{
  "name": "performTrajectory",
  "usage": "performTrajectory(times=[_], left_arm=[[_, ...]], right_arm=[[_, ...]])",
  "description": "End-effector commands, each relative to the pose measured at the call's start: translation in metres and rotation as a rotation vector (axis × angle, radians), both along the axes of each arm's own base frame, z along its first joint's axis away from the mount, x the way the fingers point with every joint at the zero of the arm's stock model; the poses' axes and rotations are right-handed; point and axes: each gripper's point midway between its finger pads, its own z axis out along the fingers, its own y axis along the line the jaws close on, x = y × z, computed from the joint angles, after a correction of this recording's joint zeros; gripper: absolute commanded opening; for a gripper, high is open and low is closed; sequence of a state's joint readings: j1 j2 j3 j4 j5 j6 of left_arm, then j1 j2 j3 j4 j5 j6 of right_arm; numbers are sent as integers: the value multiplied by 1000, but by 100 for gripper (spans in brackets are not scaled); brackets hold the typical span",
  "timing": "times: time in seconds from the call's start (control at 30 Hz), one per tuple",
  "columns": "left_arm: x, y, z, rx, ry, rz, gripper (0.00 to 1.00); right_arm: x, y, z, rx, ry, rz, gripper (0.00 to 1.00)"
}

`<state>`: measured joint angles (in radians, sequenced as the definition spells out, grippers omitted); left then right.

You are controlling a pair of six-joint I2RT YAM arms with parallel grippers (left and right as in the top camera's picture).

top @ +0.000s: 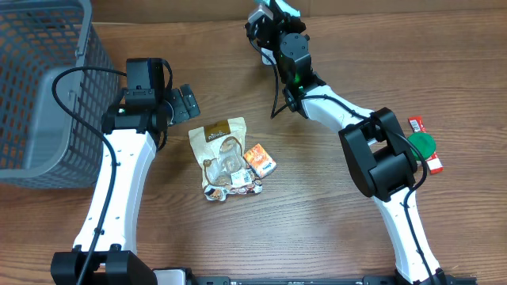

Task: Scan the item barcode
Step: 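Hold the wipes pack in front of the white scanner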

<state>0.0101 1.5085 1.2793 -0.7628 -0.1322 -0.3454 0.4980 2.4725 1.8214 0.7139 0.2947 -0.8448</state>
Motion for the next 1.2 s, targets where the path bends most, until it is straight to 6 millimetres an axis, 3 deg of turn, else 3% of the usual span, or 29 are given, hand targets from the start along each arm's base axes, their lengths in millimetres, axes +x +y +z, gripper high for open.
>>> performTrajectory(times=[0.0,0.13,0.37,0.77,1.17], left_arm=[[3,3,2,7,-7,15,100],[3,3,2,7,-7,15,100],[3,3,2,7,-7,15,100],[3,3,2,7,-7,15,100],[3,3,2,7,-7,15,100]], right_arm=[[4,5,2,-85,-42,-4,4],[4,9,-14,-96,-23,6,4],[4,11,-14,-91,-28,16,4],[-4,31,-38,-139,58,50,4],[-4,25,-63,-129,166,11,4]])
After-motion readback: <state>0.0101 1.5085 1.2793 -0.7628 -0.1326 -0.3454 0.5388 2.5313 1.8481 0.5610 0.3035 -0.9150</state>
